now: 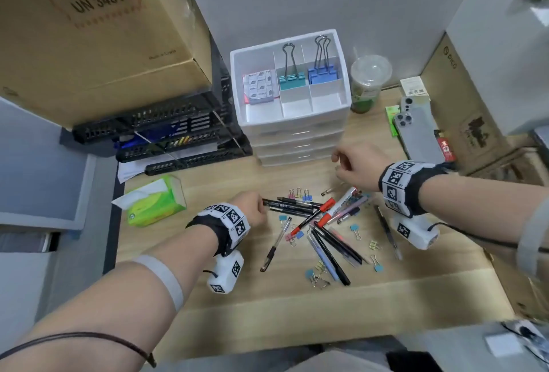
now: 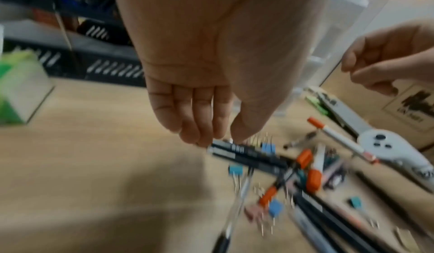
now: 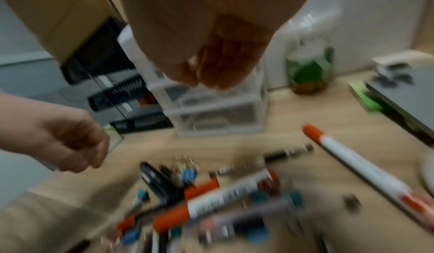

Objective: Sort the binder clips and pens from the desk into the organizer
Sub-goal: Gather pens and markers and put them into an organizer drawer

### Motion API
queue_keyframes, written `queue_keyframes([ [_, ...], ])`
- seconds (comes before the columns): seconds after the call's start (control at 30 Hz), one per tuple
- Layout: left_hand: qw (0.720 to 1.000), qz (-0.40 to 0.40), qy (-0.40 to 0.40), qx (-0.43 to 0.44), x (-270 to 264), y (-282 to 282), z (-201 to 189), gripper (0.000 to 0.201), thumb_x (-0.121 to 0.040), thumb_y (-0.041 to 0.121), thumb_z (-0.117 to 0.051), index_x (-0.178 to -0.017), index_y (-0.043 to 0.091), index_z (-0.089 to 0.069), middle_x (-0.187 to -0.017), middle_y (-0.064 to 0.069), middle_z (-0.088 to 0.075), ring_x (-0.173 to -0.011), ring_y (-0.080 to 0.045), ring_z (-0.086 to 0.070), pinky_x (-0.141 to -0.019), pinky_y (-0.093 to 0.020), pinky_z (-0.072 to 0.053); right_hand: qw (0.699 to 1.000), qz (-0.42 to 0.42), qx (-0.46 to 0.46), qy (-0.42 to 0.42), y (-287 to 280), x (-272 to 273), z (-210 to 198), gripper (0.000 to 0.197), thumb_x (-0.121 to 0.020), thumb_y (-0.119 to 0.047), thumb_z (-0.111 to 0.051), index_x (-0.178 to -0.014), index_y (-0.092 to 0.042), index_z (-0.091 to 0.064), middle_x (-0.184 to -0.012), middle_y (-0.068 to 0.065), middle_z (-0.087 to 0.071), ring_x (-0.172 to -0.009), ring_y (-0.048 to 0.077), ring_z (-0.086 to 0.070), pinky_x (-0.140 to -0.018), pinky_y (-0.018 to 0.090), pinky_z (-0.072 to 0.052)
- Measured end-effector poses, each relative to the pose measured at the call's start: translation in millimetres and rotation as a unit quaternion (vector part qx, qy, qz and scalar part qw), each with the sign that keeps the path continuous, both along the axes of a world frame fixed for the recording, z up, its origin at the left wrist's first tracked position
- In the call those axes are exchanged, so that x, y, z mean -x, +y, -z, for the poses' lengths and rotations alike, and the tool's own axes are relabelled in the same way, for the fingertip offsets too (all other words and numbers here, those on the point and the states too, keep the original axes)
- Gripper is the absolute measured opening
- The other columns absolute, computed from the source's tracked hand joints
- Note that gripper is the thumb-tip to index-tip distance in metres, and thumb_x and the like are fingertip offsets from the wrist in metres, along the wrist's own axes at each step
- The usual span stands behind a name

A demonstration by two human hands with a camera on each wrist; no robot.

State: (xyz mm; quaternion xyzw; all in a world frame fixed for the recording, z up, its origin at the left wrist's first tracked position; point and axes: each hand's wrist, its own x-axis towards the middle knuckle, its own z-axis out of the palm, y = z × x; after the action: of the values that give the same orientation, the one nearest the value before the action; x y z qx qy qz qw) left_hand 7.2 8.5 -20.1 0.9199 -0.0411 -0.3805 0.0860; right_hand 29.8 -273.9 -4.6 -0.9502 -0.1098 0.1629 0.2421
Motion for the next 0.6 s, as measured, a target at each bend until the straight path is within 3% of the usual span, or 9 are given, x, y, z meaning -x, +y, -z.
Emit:
queue_keyframes([
  [0.1, 0.999, -0.019, 0.026, 0.014, 22.3, 2.4, 28.4, 0.011, -0.087, 0.014, -0.062, -0.088, 0.012, -0.072, -0.089, 0.003, -0.069, -0.087, -0.018, -0.067, -0.080, -0.031, -0.056, 0.996, -0.020, 0.057, 0.070, -11.0, 16.9, 35.9, 0.015, -0.089, -0.021, -0.060, -0.103, -0.023, -0.059, -0.088, -0.010, -0.062, -0.082, 0.014, -0.060, -0.092, 0.034, -0.047],
  [0.2, 0.998, -0.050, -0.008, 0.046, 36.6, 0.4, 51.4, 0.008, -0.083, 0.018, -0.062, -0.081, 0.020, -0.069, -0.086, 0.006, -0.068, -0.083, -0.016, -0.067, -0.080, -0.034, -0.059, 0.994, -0.040, 0.074, 0.064, -14.1, 31.7, 64.0, 0.019, -0.085, -0.017, -0.066, -0.099, -0.027, -0.060, -0.097, -0.011, -0.057, -0.090, 0.016, -0.060, -0.083, 0.030, -0.050],
  [0.33, 0.991, -0.047, -0.046, 0.113, 40.0, -16.4, 67.1, 0.006, -0.087, 0.022, -0.066, -0.093, 0.020, -0.067, -0.086, 0.007, -0.065, -0.082, -0.013, -0.064, -0.078, -0.031, -0.056, 0.997, -0.050, 0.031, 0.055, -5.0, 41.9, 86.5, 0.025, -0.085, -0.007, -0.066, -0.104, -0.022, -0.067, -0.110, -0.009, -0.057, -0.082, 0.013, -0.060, -0.073, 0.027, -0.052],
  [0.43, 0.986, -0.035, -0.081, 0.141, 38.1, -34.1, 74.9, 0.007, -0.086, 0.021, -0.067, -0.094, 0.021, -0.067, -0.086, 0.008, -0.066, -0.082, -0.014, -0.063, -0.076, -0.031, -0.055, 0.996, -0.060, 0.037, 0.054, 3.3, 40.9, 99.0, 0.028, -0.086, -0.005, -0.064, -0.104, -0.025, -0.068, -0.107, -0.010, -0.060, -0.085, 0.010, -0.058, -0.073, 0.021, -0.046],
  [0.6, 0.985, 0.011, -0.113, 0.131, 36.4, -58.4, 82.0, 0.012, -0.087, 0.021, -0.067, -0.099, 0.019, -0.064, -0.099, 0.003, -0.067, -0.091, -0.019, -0.061, -0.081, -0.035, -0.053, 0.993, -0.049, 0.073, 0.072, 11.4, 40.3, 105.1, 0.022, -0.086, -0.006, -0.060, -0.097, -0.025, -0.059, -0.093, -0.006, -0.064, -0.081, 0.016, -0.060, -0.073, 0.030, -0.051],
])
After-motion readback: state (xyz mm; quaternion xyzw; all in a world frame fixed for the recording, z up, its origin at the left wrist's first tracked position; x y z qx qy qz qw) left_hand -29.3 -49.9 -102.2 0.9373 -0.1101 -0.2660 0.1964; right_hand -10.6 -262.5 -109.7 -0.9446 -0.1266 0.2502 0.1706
